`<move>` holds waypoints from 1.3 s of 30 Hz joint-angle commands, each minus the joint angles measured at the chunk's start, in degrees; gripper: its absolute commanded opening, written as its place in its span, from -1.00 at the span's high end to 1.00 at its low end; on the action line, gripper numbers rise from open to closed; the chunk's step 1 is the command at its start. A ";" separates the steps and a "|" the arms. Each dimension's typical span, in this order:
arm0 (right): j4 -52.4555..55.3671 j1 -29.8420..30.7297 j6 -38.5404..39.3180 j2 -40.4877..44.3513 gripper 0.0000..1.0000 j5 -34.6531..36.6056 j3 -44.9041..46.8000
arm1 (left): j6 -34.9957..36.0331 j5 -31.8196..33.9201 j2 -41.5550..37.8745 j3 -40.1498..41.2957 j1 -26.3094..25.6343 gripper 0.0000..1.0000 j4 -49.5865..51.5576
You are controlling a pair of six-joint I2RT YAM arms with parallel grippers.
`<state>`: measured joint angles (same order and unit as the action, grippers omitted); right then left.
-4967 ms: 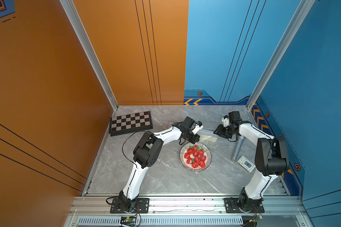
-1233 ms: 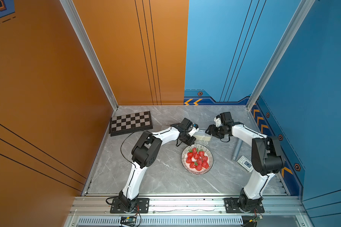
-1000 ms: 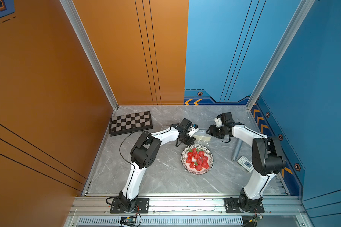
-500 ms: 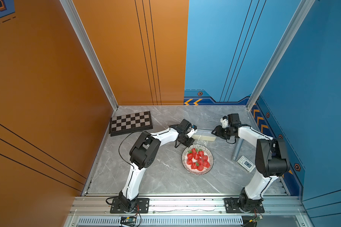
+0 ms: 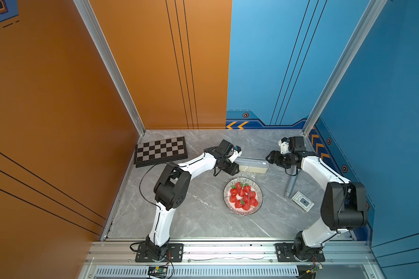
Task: Wrap the plate with plastic wrap
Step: Tear off the plastic wrap from the plastic wrap cutting box, then cover the plate with plastic wrap.
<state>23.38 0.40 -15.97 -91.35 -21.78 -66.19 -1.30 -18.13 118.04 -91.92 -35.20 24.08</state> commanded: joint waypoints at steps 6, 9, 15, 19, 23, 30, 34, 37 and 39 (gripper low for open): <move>-1.57 9.63 -3.89 7.15 -0.46 -4.09 8.37 | -3.72 3.36 -16.13 9.28 3.20 -0.15 1.41; -6.09 13.68 -7.16 3.91 -0.46 -3.34 9.54 | -8.96 1.45 -22.18 16.70 4.15 -0.18 1.28; -8.26 17.76 -8.14 -4.27 -0.41 -0.39 5.77 | -16.29 -1.02 -30.78 27.60 4.62 -0.20 1.32; -9.43 18.32 -8.77 -7.69 -0.22 2.11 4.33 | -18.73 -0.76 -33.55 32.23 4.61 -0.21 1.31; -9.53 18.27 -8.82 -9.09 0.14 5.15 3.97 | -20.43 -0.49 -35.20 36.38 4.24 -0.21 1.22; -7.25 18.06 -6.95 -10.56 1.00 6.91 5.07 | -23.01 -1.41 -37.99 40.90 3.13 -0.21 -0.07; -4.58 17.75 -5.18 -7.56 1.00 10.10 7.93 | -24.89 -2.68 -39.75 43.05 2.10 -0.20 -1.94; -3.64 17.19 -4.36 -6.08 1.00 9.14 10.67 | -26.70 -4.40 -40.21 44.69 1.59 -0.20 -4.29; -2.97 17.18 -3.49 -6.10 1.00 8.21 12.16 | -26.82 -4.03 -40.17 44.90 1.28 -0.20 -4.38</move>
<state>16.88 18.00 -21.69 -98.74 -14.46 -56.12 -26.48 -20.21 78.63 -47.92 -33.32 21.52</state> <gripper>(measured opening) 0.047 0.601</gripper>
